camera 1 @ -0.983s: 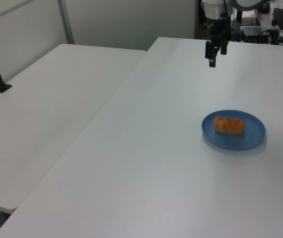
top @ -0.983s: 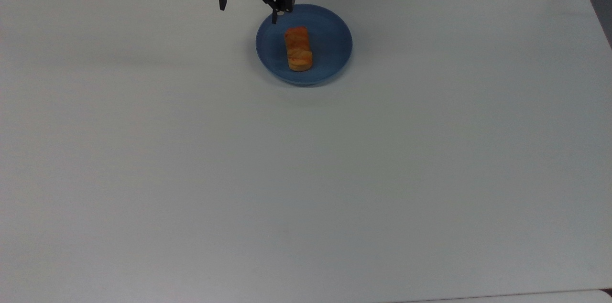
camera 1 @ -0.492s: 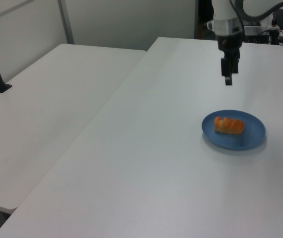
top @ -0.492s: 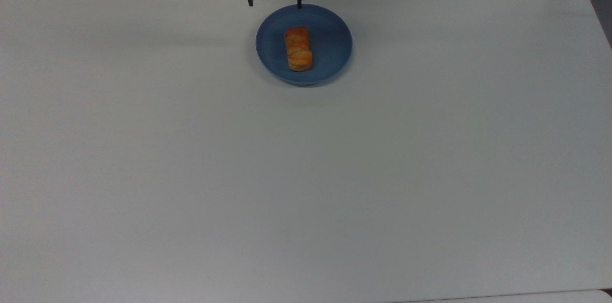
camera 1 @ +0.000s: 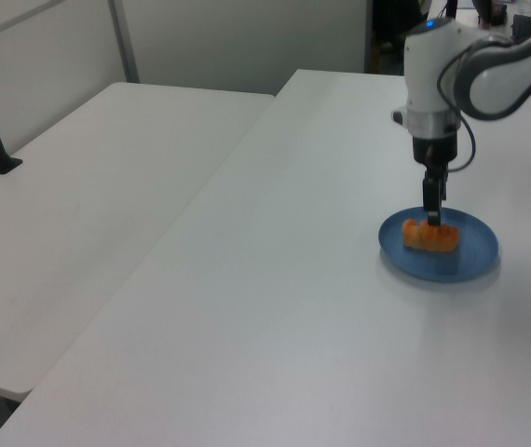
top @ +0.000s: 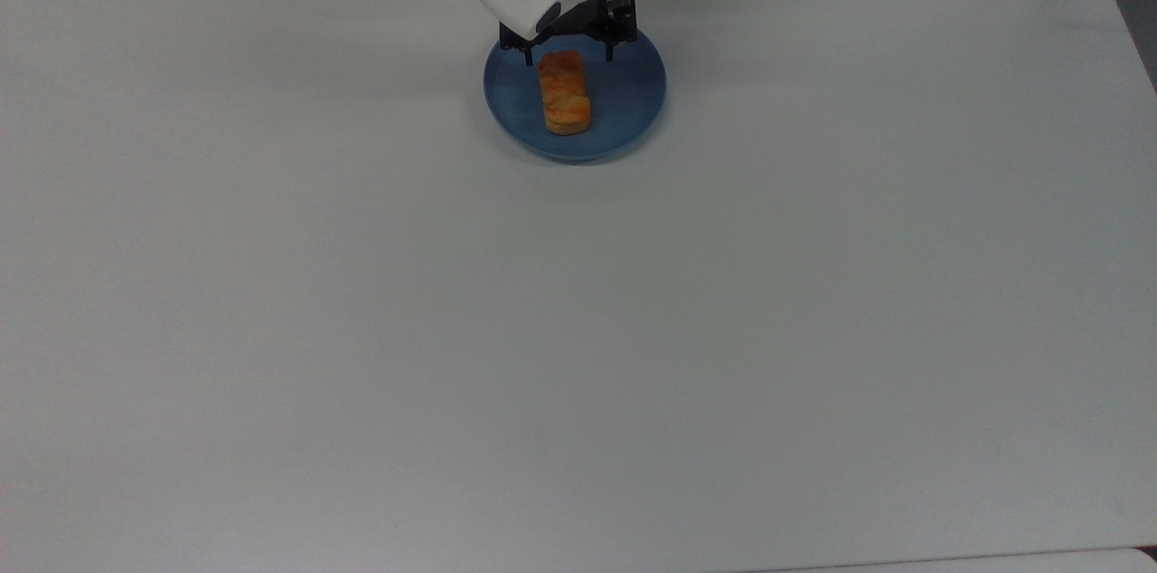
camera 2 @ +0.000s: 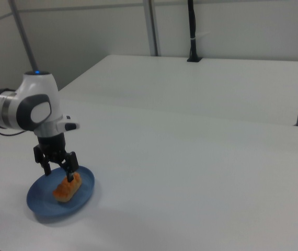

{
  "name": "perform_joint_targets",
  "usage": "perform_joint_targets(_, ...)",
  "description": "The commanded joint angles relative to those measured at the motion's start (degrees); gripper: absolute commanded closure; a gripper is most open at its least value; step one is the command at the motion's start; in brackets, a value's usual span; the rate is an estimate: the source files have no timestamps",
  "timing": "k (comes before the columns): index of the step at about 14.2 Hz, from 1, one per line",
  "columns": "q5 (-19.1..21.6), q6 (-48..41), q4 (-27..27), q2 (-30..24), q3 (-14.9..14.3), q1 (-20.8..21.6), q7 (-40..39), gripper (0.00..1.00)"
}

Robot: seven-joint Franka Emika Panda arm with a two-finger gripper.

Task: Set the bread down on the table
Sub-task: 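Close the gripper on the bread roll and lift it off the plate, then carry the held bread roll away from the plate and lower it to the table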

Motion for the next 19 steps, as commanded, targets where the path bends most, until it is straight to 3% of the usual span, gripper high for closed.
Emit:
perform_joint_targets(1,0.7,7.3,-3.4,1.6,0.2,0.2,-0.3,0.09)
perform_joint_targets(3,0.3,10.8,-3.6,3.3,0.2,0.1,-0.3,0.17)
perform_joint_targets(5,0.2,11.3,-3.6,4.0,0.2,0.1,-0.3,0.39)
perform_joint_targets(6,0.2,11.4,-3.5,4.7,0.2,0.1,-0.3,0.55)
perform_joint_targets(8,0.2,11.9,-3.5,4.7,0.2,0.1,-0.3,0.72)
perform_joint_targets(10,0.2,11.5,-3.3,4.5,0.2,0.1,-0.2,0.79)
perform_joint_targets(13,0.2,9.0,-0.6,3.2,0.2,0.1,2.6,0.80)
perform_joint_targets(17,0.2,-5.3,10.7,2.7,-0.8,0.1,4.0,0.80)
perform_joint_targets(19,0.2,-11.6,17.2,2.8,-3.5,0.0,3.8,0.80)
